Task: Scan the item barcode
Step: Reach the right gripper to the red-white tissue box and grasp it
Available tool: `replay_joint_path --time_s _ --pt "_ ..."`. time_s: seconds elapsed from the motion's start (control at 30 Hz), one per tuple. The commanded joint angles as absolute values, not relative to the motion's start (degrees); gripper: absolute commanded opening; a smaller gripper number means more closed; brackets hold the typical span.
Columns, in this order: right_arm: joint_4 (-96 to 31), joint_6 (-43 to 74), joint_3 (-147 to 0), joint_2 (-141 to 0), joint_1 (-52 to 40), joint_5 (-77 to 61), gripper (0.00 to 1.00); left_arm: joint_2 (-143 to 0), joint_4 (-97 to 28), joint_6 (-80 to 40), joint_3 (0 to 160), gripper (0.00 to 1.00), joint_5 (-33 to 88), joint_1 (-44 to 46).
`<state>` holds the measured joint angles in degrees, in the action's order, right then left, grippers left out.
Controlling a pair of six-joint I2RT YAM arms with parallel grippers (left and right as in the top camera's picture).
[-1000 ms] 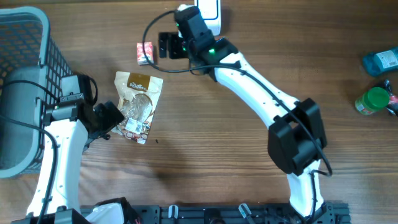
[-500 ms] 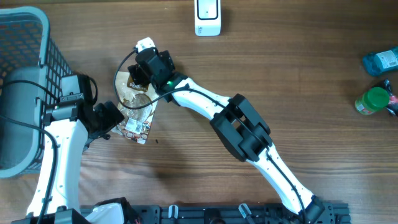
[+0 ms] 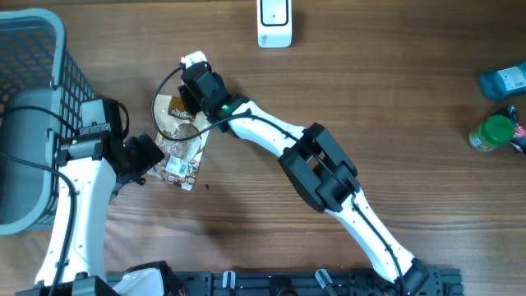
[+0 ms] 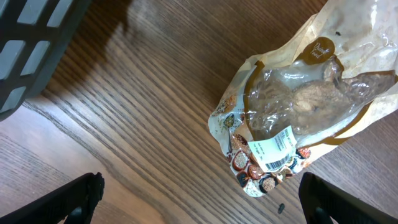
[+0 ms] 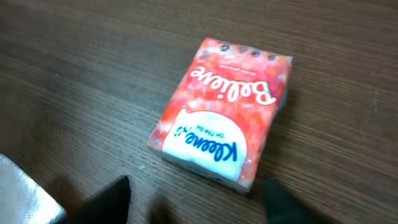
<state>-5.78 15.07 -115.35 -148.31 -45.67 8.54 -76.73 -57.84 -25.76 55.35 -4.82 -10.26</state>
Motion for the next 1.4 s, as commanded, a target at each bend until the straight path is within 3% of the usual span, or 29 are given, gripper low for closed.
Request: replay_joint_path --time_s 0.0,0.1,0.27,0.43,0.57,0.77,0.8,0.83,0.87,0.93,1.37 --pt "-5.7 15.4 -116.7 -150.6 -45.7 7.4 0.84 -76.9 -58.4 -26.1 55.3 1.0 -5.0 -10.8" --pt "-4.7 15.2 -116.7 -151.7 -45.7 7.4 0.88 -76.9 -58.4 -26.1 55.3 1.0 -5.0 -10.8" --pt "1.5 15.0 -116.7 -155.0 -45.7 7.6 0.85 -76.9 -58.7 -26.1 55.3 1.0 -5.0 -10.8" --pt "0.2 16.6 -116.7 -155.5 -45.7 10.7 0.51 -76.9 -58.7 -26.1 55.3 1.0 -5.2 -10.8" --pt "-5.6 14.8 -116.7 -154.2 -45.7 14.8 0.34 -76.9 -58.7 -26.1 55.3 1.0 -5.9 -10.8" --pt "-7.7 12.1 -116.7 -146.9 -44.9 15.0 0.22 -76.9 -58.7 -26.1 55.3 1.0 -5.9 -10.8" --pt "-7.7 12.1 -116.7 -145.9 -44.6 15.0 0.36 -76.9 -58.7 -26.1 55.3 1.0 -5.9 -10.8" --pt "-7.2 12.1 -116.7 -145.5 -44.4 14.6 0.68 -76.9 -58.7 -26.1 55.3 1.0 -5.9 -10.8" --pt "-6.3 11.9 -116.7 -145.5 -44.4 13.1 0.84 -76.9 -58.7 -26.1 55.3 1.0 -5.9 -10.8" --pt "-5.1 12.0 -116.7 -145.8 -44.4 9.1 0.97 -76.9 -58.7 -26.1 55.3 1.0 -5.9 -10.8" --pt "14.0 17.2 -116.7 -154.8 -44.3 10.2 1.0 -76.9 -59.6 -26.1 55.3 1.0 -5.9 -10.8"
